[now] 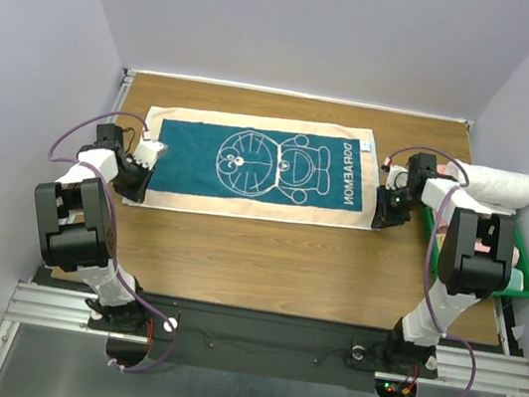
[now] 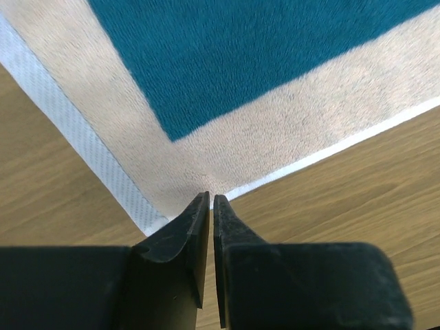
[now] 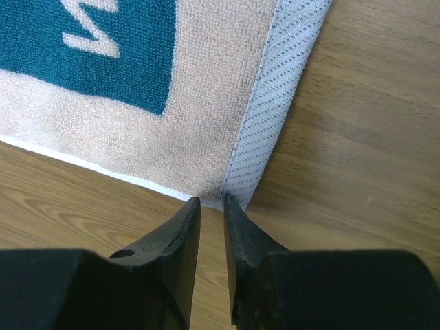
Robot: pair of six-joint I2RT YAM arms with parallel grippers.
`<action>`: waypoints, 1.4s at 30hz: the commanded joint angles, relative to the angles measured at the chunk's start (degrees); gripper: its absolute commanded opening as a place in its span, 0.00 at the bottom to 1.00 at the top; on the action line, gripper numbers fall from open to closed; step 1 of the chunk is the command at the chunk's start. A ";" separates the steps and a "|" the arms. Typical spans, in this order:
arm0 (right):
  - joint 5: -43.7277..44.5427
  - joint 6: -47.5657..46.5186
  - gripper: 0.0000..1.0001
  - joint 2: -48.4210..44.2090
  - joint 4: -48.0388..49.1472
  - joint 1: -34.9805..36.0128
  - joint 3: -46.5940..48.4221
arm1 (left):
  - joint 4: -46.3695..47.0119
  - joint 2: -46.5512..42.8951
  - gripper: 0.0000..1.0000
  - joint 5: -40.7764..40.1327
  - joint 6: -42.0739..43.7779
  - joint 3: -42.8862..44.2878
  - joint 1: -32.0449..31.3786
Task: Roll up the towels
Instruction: Flatten the towel
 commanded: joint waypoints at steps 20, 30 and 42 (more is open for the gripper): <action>24.06 -9.35 0.21 -3.63 3.74 0.12 -13.82 | 4.81 2.96 0.09 -11.31 3.65 -5.93 6.78; 19.41 -11.29 0.21 -15.32 -2.13 0.12 -17.54 | -2.83 -3.02 0.10 -5.87 9.54 -6.21 6.78; -0.36 -4.26 0.32 -9.45 -7.33 0.73 2.68 | -8.29 -4.69 0.45 2.67 6.73 4.61 6.69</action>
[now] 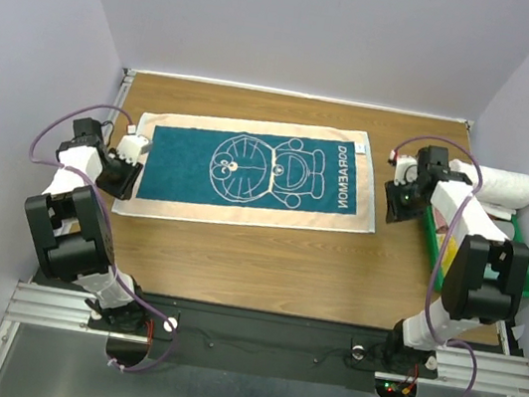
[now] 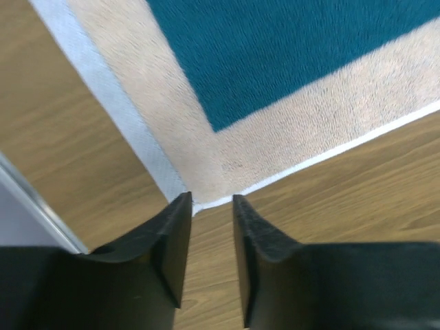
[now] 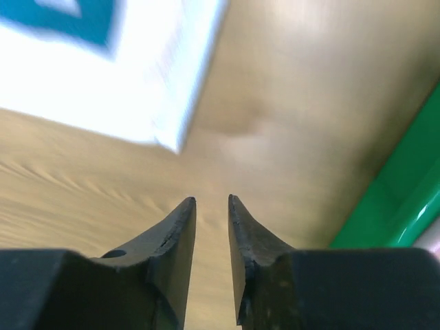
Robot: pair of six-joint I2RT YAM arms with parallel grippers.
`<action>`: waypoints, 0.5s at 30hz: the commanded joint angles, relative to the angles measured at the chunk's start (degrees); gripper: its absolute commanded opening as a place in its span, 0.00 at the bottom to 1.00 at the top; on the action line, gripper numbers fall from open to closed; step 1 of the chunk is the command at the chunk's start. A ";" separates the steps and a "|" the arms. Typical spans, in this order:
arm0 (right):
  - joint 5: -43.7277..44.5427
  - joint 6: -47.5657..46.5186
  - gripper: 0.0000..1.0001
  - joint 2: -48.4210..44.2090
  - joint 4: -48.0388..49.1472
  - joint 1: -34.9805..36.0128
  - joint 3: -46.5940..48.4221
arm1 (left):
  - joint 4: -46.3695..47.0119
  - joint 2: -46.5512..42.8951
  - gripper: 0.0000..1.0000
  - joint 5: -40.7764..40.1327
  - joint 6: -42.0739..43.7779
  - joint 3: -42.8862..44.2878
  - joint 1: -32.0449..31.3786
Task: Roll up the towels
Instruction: Flatten the towel
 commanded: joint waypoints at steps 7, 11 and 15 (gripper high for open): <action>-10.21 8.03 0.33 11.95 4.12 5.28 9.07 | 0.75 0.78 0.46 5.19 -4.88 3.53 0.31; -8.20 8.03 0.33 15.39 5.70 7.03 8.55 | 3.12 3.77 0.44 4.93 -6.28 2.91 0.31; -2.57 6.98 0.32 16.71 6.41 7.57 5.30 | 5.23 6.49 0.40 3.61 -6.02 1.60 0.31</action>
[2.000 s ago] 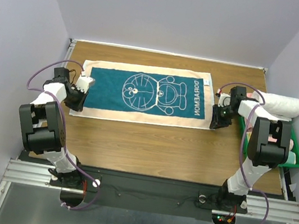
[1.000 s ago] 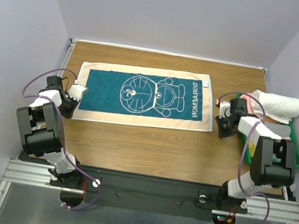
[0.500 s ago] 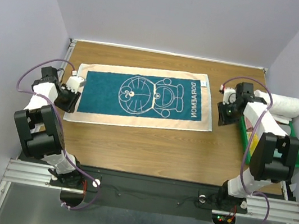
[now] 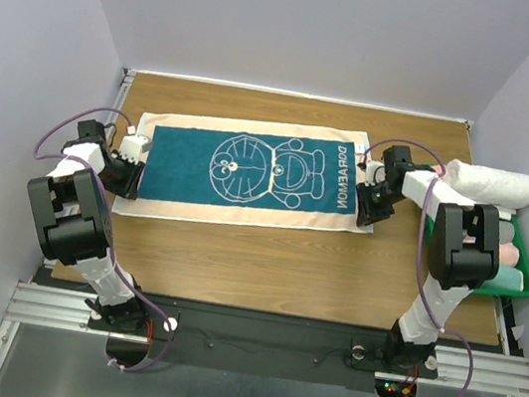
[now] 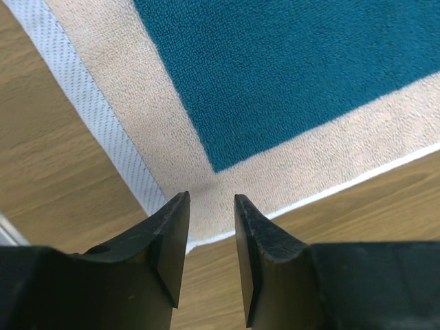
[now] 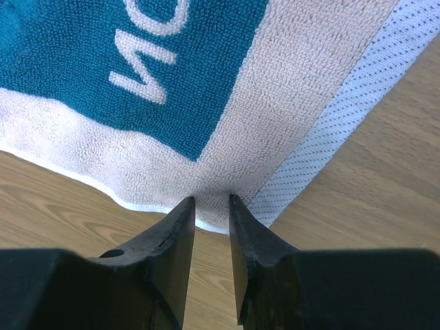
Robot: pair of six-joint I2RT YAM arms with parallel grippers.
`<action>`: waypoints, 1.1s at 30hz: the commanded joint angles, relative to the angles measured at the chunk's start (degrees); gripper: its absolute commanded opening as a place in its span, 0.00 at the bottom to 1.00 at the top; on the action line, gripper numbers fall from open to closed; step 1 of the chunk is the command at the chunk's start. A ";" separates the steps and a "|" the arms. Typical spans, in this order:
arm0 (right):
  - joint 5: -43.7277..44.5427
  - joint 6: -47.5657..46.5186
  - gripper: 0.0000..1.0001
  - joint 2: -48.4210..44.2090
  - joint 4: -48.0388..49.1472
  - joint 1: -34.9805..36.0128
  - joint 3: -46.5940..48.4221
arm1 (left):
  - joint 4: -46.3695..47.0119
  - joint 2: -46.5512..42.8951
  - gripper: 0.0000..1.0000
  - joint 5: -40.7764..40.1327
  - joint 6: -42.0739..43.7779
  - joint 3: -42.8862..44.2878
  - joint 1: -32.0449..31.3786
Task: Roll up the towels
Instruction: Flatten the towel
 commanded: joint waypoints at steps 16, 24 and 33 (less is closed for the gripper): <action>14.36 -10.04 0.34 -14.76 -3.57 -0.13 -19.19 | -0.14 -8.67 0.27 -4.74 5.57 -13.18 0.20; 3.66 -11.27 0.68 -20.64 -11.58 -0.13 -11.91 | -7.52 -11.41 0.49 2.01 6.72 -4.26 0.28; 0.03 -6.53 0.91 -9.96 -9.58 -1.01 17.32 | -3.37 -5.43 0.99 13.89 -2.63 20.36 0.20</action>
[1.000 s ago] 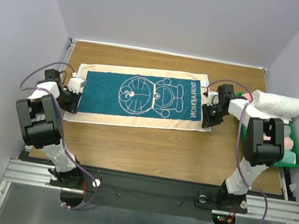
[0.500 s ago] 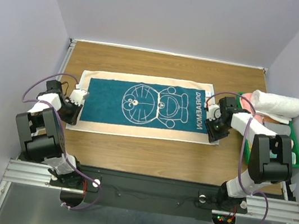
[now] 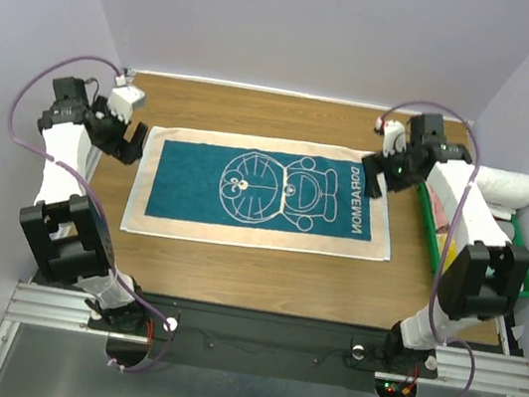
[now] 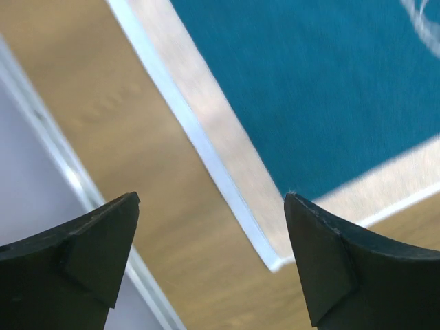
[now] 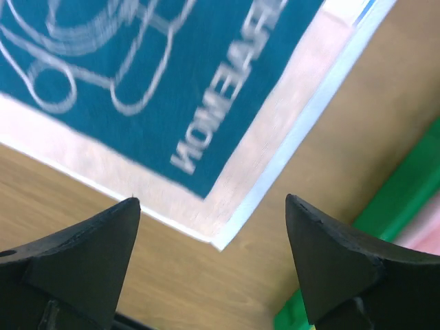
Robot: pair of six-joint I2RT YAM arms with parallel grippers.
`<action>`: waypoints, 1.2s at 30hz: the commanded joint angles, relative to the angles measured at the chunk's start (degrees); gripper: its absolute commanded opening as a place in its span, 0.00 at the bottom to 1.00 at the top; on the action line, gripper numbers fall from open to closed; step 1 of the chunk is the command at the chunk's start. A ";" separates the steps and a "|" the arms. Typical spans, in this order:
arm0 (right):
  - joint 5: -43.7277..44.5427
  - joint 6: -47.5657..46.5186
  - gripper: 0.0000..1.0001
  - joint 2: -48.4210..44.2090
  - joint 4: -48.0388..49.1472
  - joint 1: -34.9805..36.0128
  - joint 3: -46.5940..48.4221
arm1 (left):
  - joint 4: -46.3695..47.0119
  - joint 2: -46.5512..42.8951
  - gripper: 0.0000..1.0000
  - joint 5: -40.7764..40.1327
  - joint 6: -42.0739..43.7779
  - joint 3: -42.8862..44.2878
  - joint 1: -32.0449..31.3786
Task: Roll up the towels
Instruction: Flatten the towel
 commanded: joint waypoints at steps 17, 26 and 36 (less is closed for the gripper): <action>3.96 6.15 0.48 47.09 4.85 -6.37 54.00 | 14.13 25.61 0.99 2.48 -22.62 39.21 -1.01; 3.35 8.70 0.49 50.96 8.37 -6.37 53.64 | 21.22 25.45 0.99 -0.96 -22.61 30.18 -2.77; 2.20 11.16 0.49 55.00 9.42 -6.37 55.31 | 17.80 31.86 0.82 -3.86 -19.71 32.54 -5.49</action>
